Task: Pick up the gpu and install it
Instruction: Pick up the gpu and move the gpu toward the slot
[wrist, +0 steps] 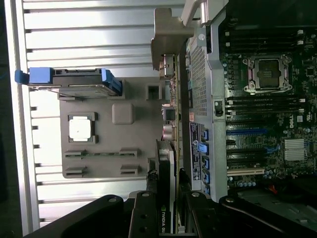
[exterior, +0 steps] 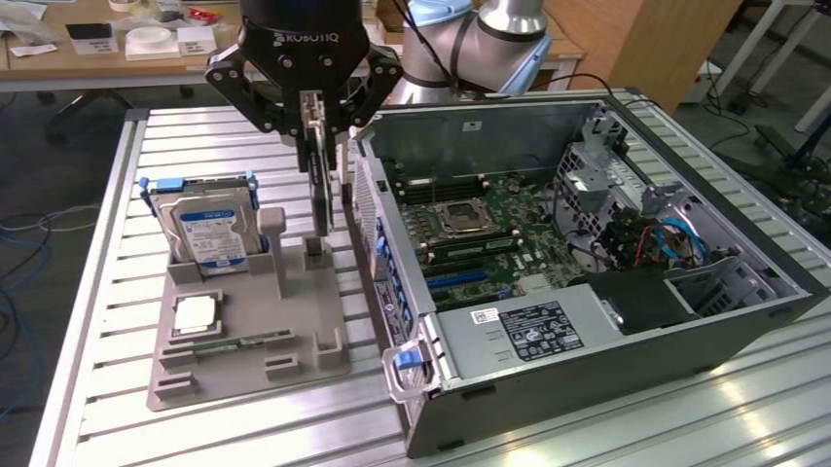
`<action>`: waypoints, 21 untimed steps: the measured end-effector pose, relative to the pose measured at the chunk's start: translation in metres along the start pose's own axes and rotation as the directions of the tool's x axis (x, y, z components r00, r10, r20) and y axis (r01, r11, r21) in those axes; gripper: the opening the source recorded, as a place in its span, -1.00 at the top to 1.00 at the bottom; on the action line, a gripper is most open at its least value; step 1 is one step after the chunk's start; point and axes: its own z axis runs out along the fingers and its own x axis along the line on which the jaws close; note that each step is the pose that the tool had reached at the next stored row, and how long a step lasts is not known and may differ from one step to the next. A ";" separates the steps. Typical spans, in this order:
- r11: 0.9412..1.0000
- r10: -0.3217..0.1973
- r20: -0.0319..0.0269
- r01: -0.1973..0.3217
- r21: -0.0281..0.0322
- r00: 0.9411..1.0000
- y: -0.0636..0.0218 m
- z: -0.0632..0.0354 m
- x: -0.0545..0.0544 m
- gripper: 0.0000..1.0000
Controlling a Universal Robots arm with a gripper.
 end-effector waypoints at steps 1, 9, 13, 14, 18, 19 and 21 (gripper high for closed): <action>1.000 0.000 0.000 0.000 0.000 1.000 0.0001 0.0000 0.000 0.47; 1.000 0.000 0.000 0.000 0.000 1.000 0.0003 -0.0010 0.000 0.47; 1.000 0.000 0.000 0.000 0.000 1.000 0.0002 -0.0011 0.000 0.47; 1.000 0.000 0.000 0.000 0.000 1.000 0.0002 -0.0011 0.000 0.47; 1.000 0.000 0.000 0.000 0.000 1.000 0.0005 -0.0011 -0.003 0.47; 1.000 0.000 0.000 0.000 0.000 1.000 0.0006 -0.0011 -0.005 0.47; 1.000 0.000 0.000 0.000 0.000 1.000 0.0008 -0.0009 -0.009 0.47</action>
